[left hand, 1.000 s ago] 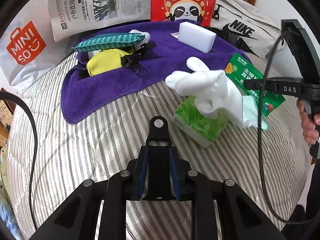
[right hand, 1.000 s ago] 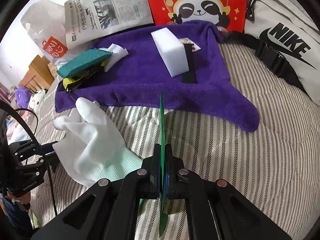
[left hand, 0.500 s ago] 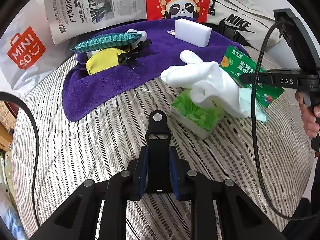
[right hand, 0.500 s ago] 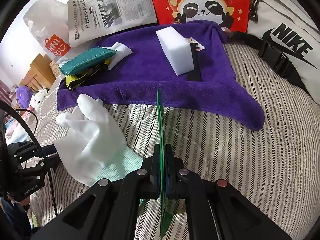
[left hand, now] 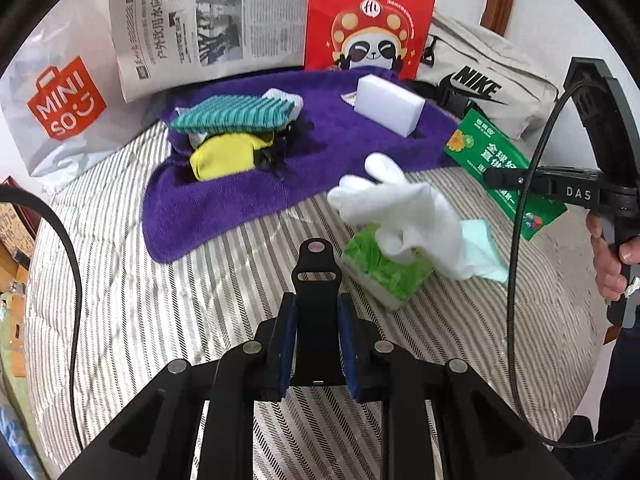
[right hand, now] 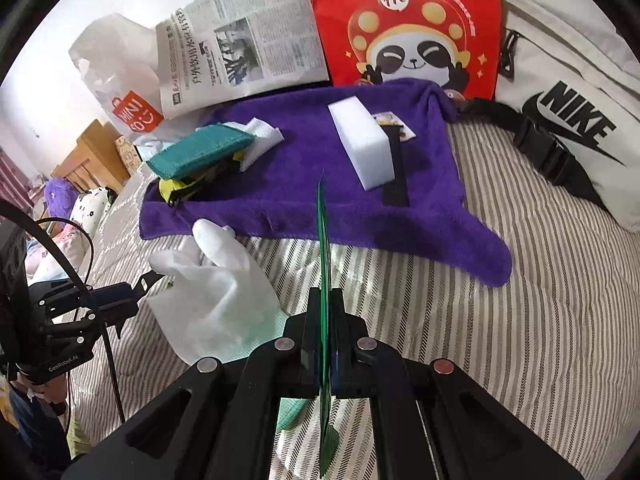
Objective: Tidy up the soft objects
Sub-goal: 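Carry black strap and green card onto the purple towel, opening both grippers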
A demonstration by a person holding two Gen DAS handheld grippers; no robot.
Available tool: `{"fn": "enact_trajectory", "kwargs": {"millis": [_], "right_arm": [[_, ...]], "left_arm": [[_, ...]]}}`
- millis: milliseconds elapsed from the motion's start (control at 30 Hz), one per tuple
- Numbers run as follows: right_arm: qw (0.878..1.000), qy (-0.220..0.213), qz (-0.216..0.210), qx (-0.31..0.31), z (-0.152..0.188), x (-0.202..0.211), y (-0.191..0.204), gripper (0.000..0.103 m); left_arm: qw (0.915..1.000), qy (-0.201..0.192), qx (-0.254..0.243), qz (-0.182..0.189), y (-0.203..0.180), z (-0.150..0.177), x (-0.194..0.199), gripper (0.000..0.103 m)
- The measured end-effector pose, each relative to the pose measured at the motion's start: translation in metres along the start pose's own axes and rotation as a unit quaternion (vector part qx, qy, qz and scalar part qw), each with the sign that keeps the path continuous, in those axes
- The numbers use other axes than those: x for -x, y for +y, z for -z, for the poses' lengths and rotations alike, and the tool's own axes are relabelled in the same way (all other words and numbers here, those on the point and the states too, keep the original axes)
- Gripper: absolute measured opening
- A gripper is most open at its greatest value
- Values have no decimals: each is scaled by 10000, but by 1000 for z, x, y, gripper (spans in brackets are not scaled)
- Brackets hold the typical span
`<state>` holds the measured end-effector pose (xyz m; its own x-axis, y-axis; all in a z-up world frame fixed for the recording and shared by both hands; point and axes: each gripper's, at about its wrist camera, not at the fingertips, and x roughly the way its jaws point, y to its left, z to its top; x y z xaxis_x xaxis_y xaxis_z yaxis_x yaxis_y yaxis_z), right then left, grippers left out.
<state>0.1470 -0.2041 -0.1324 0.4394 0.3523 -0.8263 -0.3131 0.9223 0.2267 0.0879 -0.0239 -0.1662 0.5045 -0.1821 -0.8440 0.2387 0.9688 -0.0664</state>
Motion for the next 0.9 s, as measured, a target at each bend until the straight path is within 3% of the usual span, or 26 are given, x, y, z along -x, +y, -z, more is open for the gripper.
{"fn": "enact_trajectory", "kwargs": {"millis": [467,900], "right_arm": [[9995,-250,-194,-1,-38,3,6,3],[9989,-269,-205,316,-99,-25,14,3]], "left_arm": [[9993,-351,32,126,3,-29,30,20],[9982,-593,3,114,11,-85,20,20]]}}
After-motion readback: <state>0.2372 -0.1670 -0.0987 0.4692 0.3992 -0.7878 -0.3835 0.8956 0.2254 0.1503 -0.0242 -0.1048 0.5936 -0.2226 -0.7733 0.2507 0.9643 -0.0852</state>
